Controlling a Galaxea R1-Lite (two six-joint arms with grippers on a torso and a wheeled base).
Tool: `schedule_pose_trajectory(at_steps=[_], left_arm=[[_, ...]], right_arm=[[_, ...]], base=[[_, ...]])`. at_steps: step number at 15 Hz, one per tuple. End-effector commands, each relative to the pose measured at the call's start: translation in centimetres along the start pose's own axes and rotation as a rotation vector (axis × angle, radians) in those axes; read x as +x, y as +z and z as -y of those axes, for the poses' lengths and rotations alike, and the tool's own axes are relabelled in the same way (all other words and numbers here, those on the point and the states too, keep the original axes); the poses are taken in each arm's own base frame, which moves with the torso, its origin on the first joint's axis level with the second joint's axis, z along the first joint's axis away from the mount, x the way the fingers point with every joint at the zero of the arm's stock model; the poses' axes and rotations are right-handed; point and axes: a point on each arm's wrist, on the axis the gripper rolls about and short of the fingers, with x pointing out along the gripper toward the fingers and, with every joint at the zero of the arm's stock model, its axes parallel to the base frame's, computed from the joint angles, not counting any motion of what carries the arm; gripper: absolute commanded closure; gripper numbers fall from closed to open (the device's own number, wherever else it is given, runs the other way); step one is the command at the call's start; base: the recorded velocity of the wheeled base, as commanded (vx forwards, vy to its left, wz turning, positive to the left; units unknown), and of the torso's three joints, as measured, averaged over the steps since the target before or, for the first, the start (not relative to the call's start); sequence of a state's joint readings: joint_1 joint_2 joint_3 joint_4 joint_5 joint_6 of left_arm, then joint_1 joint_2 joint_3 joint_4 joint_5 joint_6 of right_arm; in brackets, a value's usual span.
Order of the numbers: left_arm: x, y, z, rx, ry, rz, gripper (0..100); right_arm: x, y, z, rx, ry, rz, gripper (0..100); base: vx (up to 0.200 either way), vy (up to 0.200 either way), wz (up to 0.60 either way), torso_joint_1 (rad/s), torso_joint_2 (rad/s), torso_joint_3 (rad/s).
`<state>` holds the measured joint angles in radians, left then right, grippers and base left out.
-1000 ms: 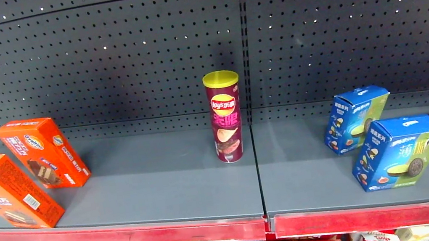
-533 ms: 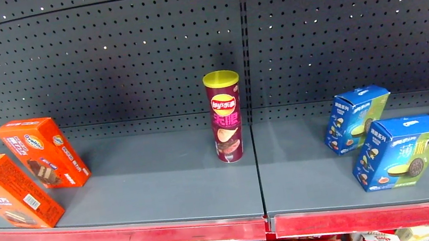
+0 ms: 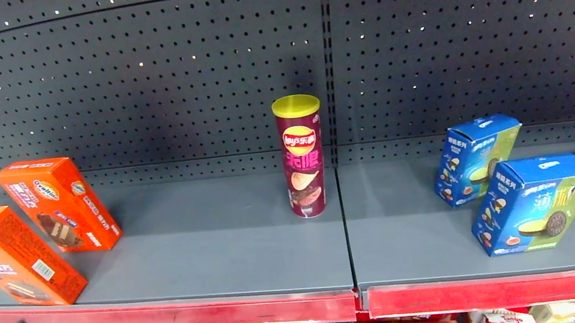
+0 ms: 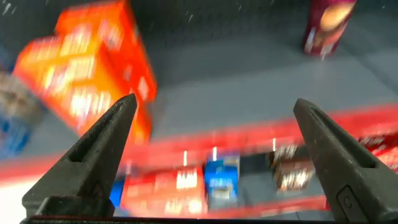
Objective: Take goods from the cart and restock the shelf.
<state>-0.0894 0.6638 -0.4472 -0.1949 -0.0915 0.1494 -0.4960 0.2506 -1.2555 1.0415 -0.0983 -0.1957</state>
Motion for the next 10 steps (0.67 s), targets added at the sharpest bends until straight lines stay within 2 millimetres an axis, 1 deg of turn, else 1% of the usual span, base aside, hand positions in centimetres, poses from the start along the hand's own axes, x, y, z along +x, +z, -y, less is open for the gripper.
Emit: schedule_pose_trajectory(at_steps=[1, 2, 3, 4, 5, 6, 8, 10], left_arm=[[8.7, 3.2, 0.1, 0.006, -0.117, -0.053, 0], [10.0, 3.1, 0.2, 0.004, -0.139, -0.078, 0], [10.8, 3.1, 0.3, 0.003, -0.152, -0.090, 0], [12.3, 3.3, 0.7, 0.003, -0.185, -0.105, 0], [13.3, 3.5, 1.5, 0.004, -0.226, -0.109, 0], [15.4, 3.5, 3.0, -0.012, -0.285, -0.103, 0], [18.2, 3.2, 4.1, -0.066, -0.312, -0.088, 0], [19.8, 2.3, 4.7, -0.120, -0.319, -0.117, 0]], right_arm=[[-1.1, 0.5, -0.1, 0.004, -0.030, 0.044, 100], [-1.6, 0.7, -0.3, 0.006, -0.049, 0.055, 100], [-1.7, 0.8, -0.4, 0.007, -0.064, 0.060, 100], [-2.2, 1.0, -0.8, 0.004, -0.094, 0.065, 100], [-2.5, 1.2, -1.1, 0.002, -0.113, 0.066, 100], [-2.9, 1.4, -1.5, 0.000, -0.130, 0.059, 100], [-2.8, 1.7, -1.7, -0.013, -0.142, 0.053, 100], [-2.3, 1.9, -1.6, -0.024, -0.137, 0.034, 100]], base=[[0.000, 0.000, 0.00, 0.000, 0.00, 0.000], [0.000, 0.000, 0.00, 0.000, 0.00, 0.000], [0.000, 0.000, 0.00, 0.000, 0.00, 0.000], [0.000, 0.000, 0.00, 0.000, 0.00, 0.000], [0.000, 0.000, 0.00, 0.000, 0.00, 0.000], [0.000, 0.000, 0.00, 0.000, 0.00, 0.000], [0.000, 0.000, 0.00, 0.000, 0.00, 0.000], [0.000, 0.000, 0.00, 0.000, 0.00, 0.000]])
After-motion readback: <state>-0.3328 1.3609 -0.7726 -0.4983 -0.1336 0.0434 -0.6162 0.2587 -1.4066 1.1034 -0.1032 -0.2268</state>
